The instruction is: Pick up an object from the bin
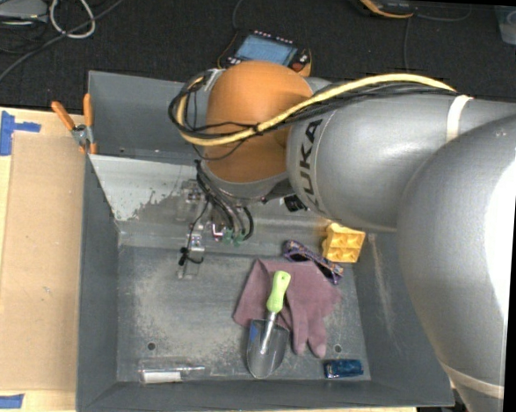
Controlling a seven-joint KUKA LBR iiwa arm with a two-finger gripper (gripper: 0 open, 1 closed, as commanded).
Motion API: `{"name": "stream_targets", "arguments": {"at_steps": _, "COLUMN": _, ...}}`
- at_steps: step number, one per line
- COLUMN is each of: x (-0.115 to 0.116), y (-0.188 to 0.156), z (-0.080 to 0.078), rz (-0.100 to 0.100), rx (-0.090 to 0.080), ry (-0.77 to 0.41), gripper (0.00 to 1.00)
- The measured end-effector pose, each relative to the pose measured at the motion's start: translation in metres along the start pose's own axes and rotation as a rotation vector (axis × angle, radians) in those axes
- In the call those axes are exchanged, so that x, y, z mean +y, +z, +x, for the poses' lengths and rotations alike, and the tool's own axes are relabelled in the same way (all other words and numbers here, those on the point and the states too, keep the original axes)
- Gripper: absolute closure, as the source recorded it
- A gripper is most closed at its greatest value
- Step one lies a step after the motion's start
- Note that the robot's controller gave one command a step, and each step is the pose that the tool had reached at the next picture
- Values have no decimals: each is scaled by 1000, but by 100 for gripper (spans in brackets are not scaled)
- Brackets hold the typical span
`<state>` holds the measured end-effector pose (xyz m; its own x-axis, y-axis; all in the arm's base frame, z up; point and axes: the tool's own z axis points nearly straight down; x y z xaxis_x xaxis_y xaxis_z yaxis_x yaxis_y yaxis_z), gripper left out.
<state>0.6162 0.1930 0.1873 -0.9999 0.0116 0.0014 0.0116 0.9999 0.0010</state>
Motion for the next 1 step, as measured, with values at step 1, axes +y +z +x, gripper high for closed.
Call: {"name": "stream_targets", "arguments": {"at_steps": 1, "x": 0, "y": 0, "z": 0, "rz": 0, "rx": 0, "ry": 0, "gripper": 0}}
